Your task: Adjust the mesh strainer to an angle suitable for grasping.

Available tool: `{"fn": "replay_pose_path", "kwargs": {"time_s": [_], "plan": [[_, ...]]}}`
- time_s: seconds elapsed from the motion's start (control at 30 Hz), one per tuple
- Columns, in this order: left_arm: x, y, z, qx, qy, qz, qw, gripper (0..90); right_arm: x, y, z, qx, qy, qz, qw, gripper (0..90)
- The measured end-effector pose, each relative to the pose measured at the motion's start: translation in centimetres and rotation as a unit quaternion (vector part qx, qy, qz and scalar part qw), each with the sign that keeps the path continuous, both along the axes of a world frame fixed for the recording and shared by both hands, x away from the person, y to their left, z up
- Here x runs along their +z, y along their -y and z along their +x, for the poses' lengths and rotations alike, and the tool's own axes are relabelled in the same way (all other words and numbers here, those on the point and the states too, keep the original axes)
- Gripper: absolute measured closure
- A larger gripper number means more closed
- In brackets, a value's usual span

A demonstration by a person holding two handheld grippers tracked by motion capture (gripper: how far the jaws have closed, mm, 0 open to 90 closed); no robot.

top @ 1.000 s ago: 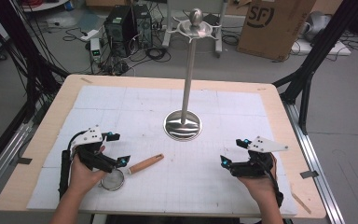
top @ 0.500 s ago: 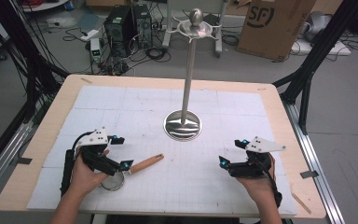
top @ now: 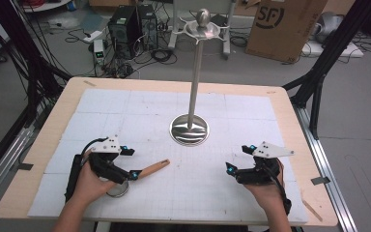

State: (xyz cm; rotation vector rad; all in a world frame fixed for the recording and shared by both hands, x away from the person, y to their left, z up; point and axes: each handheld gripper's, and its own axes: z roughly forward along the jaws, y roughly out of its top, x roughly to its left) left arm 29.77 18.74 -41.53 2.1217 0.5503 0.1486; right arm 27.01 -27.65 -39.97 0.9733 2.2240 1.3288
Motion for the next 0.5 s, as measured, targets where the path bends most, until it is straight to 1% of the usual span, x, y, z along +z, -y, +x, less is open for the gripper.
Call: {"fn": "replay_pose_path", "kwargs": {"time_s": [0.1,0.13,0.2,0.23,0.3,0.33,0.37,0.47,0.5], "plan": [[-0.2,0.4,0.0,-0.01,-0.012,0.023,0.9996,25.2,-0.1,0.0,0.0,0.001,-0.002,-0.001,1.0,12.2],[-0.3,0.6,0.0,-0.011,-0.016,0.028,0.9994,26.3,-0.1,-0.1,0.0,0.001,-0.003,-0.002,1.0,12.2],[-0.6,0.9,0.0,-0.014,-0.022,0.05,0.9984,28.5,-0.2,-0.1,0.1,0.003,-0.004,-0.002,1.0,12.2],[-0.6,0.9,0.0,-0.014,-0.022,0.05,0.9984,29.4,-0.2,-0.1,0.1,0.003,-0.005,-0.002,1.0,12.2],[-0.8,1.0,0.1,-0.02,-0.034,0.058,0.9975,31.9,-0.2,-0.1,0.1,0.002,-0.006,-0.002,1.0,12.2],[-0.8,1.0,0.1,-0.02,-0.034,0.058,0.9975,33.3,-0.2,-0.1,0.1,0.002,-0.006,-0.001,1.0,12.2],[-0.8,1.1,0.1,-0.023,-0.04,0.06,0.9972,35.1,-0.3,-0.1,0.1,0.003,-0.006,-0.002,1.0,12.2],[-0.9,1.1,0.1,-0.024,-0.043,0.063,0.9968,39.0,-0.3,-0.1,0.2,0.003,-0.008,-0.003,1.0,12.2],[-0.9,1.1,0.1,-0.025,-0.044,0.067,0.9965,39.0,-0.3,-0.1,0.2,0.003,-0.008,-0.003,1.0,12.2]]}}
